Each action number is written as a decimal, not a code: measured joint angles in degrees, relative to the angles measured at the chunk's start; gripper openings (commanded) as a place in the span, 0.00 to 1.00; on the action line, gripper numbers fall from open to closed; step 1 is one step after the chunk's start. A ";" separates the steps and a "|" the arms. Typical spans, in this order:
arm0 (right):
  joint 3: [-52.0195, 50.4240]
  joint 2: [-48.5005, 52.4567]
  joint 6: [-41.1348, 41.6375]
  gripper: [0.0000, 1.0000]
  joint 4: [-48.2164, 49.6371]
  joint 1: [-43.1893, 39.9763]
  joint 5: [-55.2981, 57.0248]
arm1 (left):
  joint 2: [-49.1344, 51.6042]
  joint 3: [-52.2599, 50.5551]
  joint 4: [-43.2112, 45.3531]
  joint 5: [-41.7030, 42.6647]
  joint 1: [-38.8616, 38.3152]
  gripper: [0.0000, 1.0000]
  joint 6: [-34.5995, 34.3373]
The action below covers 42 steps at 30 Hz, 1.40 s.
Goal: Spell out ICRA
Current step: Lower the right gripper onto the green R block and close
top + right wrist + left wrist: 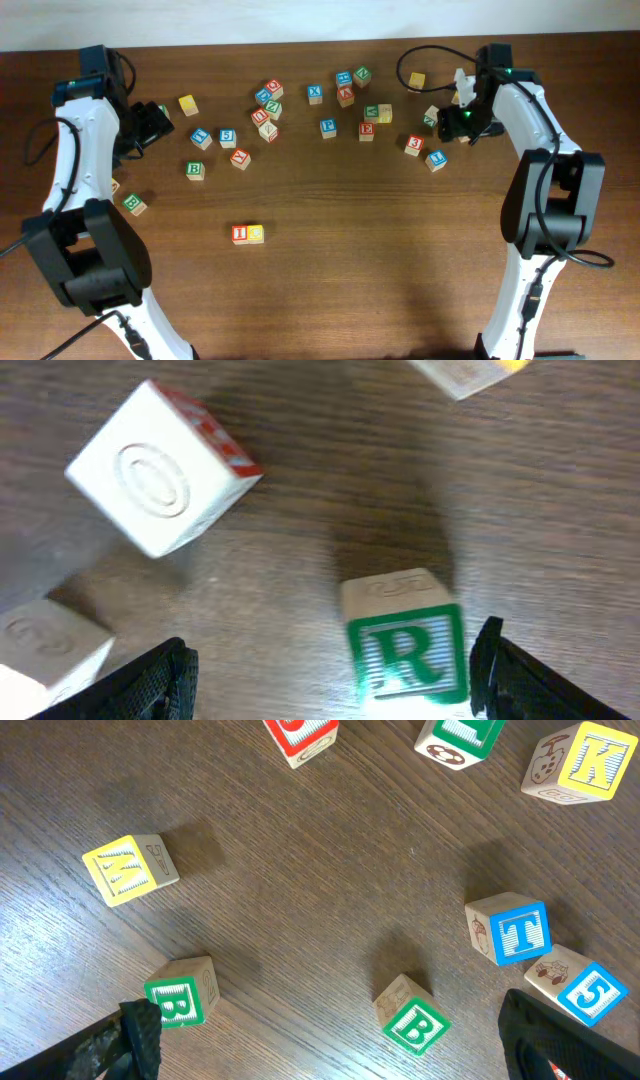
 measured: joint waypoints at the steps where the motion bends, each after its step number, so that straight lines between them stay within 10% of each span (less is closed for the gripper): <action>1: 0.00 0.00 -0.04 0.75 -0.42 0.00 -0.46 | 0.00 0.00 -0.02 0.00 0.00 0.99 0.00; 11: 0.00 0.00 -0.68 0.68 -1.20 0.00 -1.64 | 0.00 0.00 -0.02 0.00 0.00 0.99 0.00; 15: 0.00 0.00 -0.87 0.99 -0.04 0.00 -0.07 | 0.00 0.00 -0.02 0.00 0.00 0.99 0.00; 19: 0.00 0.00 -0.76 0.98 1.53 0.00 0.57 | 0.00 0.00 0.00 0.00 0.00 0.99 0.00; 25: 0.00 0.00 -0.33 0.64 2.43 0.00 1.25 | 0.00 0.00 -0.02 -0.02 0.00 0.99 0.00; 42: 0.00 0.00 5.42 0.22 2.36 0.00 5.27 | 0.00 0.00 -0.02 0.00 0.00 0.99 0.00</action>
